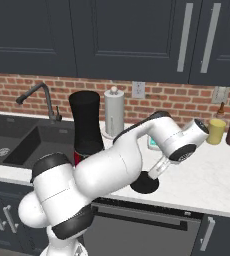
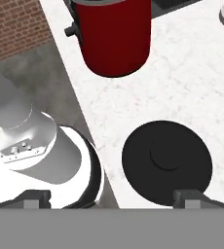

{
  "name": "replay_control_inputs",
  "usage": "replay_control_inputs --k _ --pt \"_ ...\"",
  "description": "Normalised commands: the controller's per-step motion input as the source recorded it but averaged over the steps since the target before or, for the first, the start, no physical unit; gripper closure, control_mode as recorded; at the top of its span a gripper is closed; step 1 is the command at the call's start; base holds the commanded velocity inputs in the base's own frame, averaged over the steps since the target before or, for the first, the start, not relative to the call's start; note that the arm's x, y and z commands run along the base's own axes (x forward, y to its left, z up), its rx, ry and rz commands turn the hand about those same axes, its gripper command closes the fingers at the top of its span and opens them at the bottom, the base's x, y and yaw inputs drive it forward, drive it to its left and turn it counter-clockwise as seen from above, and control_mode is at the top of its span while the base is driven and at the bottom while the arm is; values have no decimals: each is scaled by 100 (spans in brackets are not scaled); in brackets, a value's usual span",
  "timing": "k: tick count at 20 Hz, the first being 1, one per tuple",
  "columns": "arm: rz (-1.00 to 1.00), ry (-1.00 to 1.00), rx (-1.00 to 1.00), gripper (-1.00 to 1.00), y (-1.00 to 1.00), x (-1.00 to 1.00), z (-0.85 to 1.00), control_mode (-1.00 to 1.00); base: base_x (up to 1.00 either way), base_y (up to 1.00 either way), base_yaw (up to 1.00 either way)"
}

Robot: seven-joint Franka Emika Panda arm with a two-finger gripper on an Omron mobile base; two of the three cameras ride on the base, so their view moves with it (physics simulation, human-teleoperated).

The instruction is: Close the lid blender by securely placing the lid on top.

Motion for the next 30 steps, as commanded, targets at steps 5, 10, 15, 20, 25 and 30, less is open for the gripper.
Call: replay_control_inputs --k 5,10,15,20,25,30 --pt "30 -4 8 -100 1 27 -38 -100 0 0 0" --pt "20 -2 6 -100 10 24 -45 -100 0 0 0" --pt "8 -1 5 -100 3 20 -40 -100 0 0 0" --pt "2 -7 4 -100 4 31 -32 -100 0 0 0" --pt "0 -9 2 -100 6 31 -31 -100 0 0 0" --pt "0 0 0 -100 1 12 -22 -100 0 0 0"
